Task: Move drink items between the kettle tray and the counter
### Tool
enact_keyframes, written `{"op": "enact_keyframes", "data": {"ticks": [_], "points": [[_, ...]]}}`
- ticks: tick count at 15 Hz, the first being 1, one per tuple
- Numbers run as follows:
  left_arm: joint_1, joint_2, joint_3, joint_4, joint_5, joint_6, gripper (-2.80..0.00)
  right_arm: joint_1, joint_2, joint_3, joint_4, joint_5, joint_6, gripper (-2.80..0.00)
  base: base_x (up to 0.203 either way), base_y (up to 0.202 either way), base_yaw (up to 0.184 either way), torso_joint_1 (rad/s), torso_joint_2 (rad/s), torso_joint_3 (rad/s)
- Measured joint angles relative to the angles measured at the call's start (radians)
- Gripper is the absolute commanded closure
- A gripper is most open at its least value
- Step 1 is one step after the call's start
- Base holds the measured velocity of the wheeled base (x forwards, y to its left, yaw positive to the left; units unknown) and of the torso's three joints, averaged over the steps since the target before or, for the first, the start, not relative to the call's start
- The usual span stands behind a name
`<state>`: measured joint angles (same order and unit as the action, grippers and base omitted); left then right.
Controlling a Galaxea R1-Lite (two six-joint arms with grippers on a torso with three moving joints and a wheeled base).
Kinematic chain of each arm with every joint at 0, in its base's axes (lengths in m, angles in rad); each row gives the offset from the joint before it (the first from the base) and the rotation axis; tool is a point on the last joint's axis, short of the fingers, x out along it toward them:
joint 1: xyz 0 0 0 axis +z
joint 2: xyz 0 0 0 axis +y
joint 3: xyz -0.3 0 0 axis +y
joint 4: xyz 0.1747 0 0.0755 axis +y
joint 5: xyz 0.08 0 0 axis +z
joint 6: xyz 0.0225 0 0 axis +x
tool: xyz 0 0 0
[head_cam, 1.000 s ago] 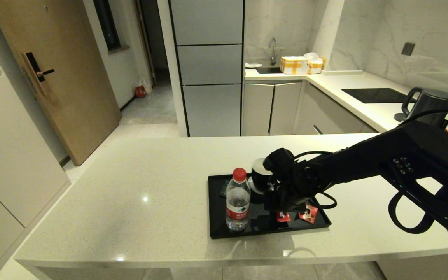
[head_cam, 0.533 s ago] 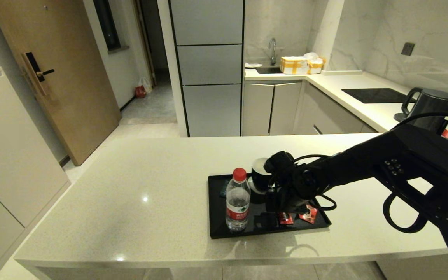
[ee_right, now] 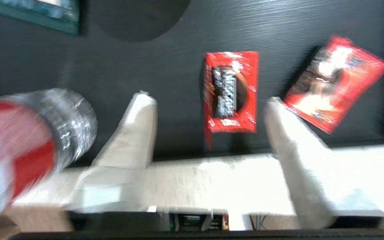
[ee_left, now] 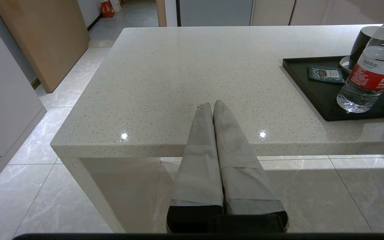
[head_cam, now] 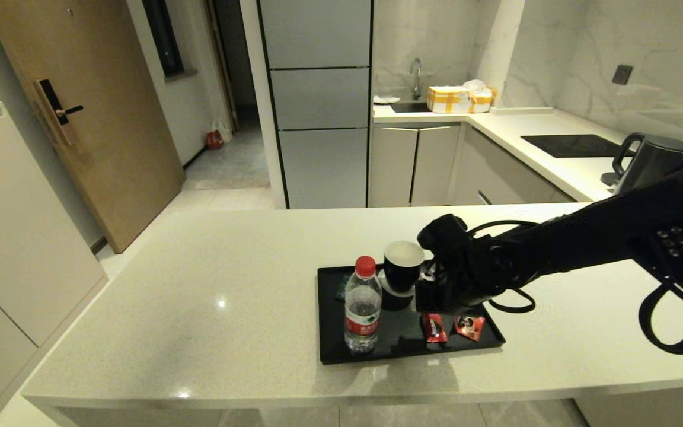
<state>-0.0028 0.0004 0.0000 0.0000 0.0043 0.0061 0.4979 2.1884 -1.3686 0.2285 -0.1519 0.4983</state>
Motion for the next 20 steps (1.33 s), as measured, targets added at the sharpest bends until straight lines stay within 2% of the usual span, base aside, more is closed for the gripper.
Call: {"op": "enact_keyframes", "data": {"ticks": [5, 6, 8, 11, 15, 18, 20], "points": [[-0.001, 0.0, 0.0, 0.0, 0.0, 0.0, 0.0, -0.022, -0.194, 0.152, 0.0, -0.008, 0.043, 0.0, 0.0, 0.0, 0.0, 0.0, 0.0, 0.0], [-0.001, 0.0, 0.0, 0.0, 0.0, 0.0, 0.0, -0.028, -0.25, 0.176, 0.005, -0.026, 0.056, 0.0, 0.0, 0.0, 0.0, 0.0, 0.0, 0.0], [0.0, 0.0, 0.0, 0.0, 0.0, 0.0, 0.0, -0.053, -0.386, 0.218, 0.044, -0.112, 0.094, 0.0, 0.0, 0.0, 0.0, 0.0, 0.0, 0.0], [0.0, 0.0, 0.0, 0.0, 0.0, 0.0, 0.0, -0.116, -0.675, 0.287, 0.166, -0.26, 0.165, 0.0, 0.0, 0.0, 0.0, 0.0, 0.0, 0.0], [0.0, 0.0, 0.0, 0.0, 0.0, 0.0, 0.0, -0.301, -1.168, 0.394, 0.409, -0.339, 0.198, 0.0, 0.0, 0.0, 0.0, 0.0, 0.0, 0.0], [-0.001, 0.0, 0.0, 0.0, 0.0, 0.0, 0.0, -0.412, -1.558, 0.519, 0.569, -0.37, 0.148, 0.0, 0.0, 0.0, 0.0, 0.0, 0.0, 0.0], [-0.001, 0.0, 0.0, 0.0, 0.0, 0.0, 0.0, -0.454, -1.786, 0.596, 0.674, -0.4, 0.112, 0.0, 0.0, 0.0, 0.0, 0.0, 0.0, 0.0]]}}
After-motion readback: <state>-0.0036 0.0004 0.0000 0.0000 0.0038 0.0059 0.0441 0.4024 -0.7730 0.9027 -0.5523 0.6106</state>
